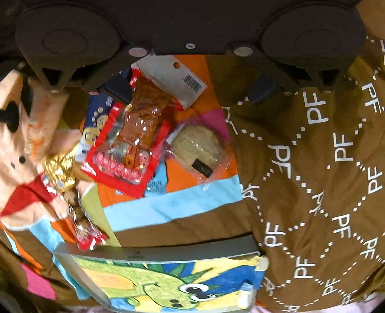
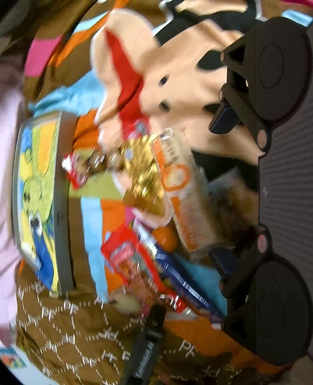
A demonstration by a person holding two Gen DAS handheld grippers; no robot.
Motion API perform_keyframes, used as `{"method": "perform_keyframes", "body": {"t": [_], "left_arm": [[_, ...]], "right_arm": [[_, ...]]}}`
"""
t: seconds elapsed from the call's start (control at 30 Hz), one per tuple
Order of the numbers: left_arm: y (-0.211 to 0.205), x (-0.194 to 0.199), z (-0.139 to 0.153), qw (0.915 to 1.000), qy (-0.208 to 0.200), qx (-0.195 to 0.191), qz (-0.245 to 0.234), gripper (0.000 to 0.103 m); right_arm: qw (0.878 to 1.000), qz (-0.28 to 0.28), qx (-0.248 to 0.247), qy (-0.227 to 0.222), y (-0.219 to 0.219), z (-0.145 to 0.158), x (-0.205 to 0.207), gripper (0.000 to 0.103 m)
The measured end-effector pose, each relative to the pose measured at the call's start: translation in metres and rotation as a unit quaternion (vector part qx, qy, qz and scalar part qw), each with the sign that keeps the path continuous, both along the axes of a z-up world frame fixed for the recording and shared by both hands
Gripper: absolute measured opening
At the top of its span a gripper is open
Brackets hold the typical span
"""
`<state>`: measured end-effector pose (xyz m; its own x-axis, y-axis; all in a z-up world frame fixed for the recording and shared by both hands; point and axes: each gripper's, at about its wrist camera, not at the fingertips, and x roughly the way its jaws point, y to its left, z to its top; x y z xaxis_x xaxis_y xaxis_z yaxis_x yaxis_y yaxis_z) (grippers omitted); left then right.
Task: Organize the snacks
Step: 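Move the left tool to the red spicy-strip pack while the right tool approaches the rice-cake bar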
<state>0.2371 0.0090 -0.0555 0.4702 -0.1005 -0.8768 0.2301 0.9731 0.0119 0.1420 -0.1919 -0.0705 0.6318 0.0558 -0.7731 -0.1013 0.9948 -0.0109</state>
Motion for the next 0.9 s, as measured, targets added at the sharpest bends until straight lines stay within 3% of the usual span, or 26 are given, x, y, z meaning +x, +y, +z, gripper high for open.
{"method": "perform_keyframes", "body": {"t": [0.33, 0.5, 0.67, 0.9], "left_arm": [[-0.017, 0.001, -0.005, 0.9961, -0.024, 0.017, -0.084, 0.098], [-0.017, 0.011, -0.011, 0.9955, -0.008, -0.009, -0.094, 0.091], [-0.016, 0.017, -0.014, 0.9938, -0.003, -0.034, -0.106, 0.088], [-0.016, 0.016, -0.013, 0.9922, 0.003, -0.056, -0.111, 0.069]], "right_arm": [[0.991, -0.008, 0.133, -0.001, -0.018, 0.005, 0.005, 0.102], [0.984, -0.03, 0.176, 0.009, -0.026, -0.002, 0.016, 0.092], [0.991, -0.035, 0.132, -0.01, -0.02, -0.006, 0.023, 0.09], [0.996, 0.007, 0.073, -0.044, -0.002, -0.005, 0.021, 0.08]]}}
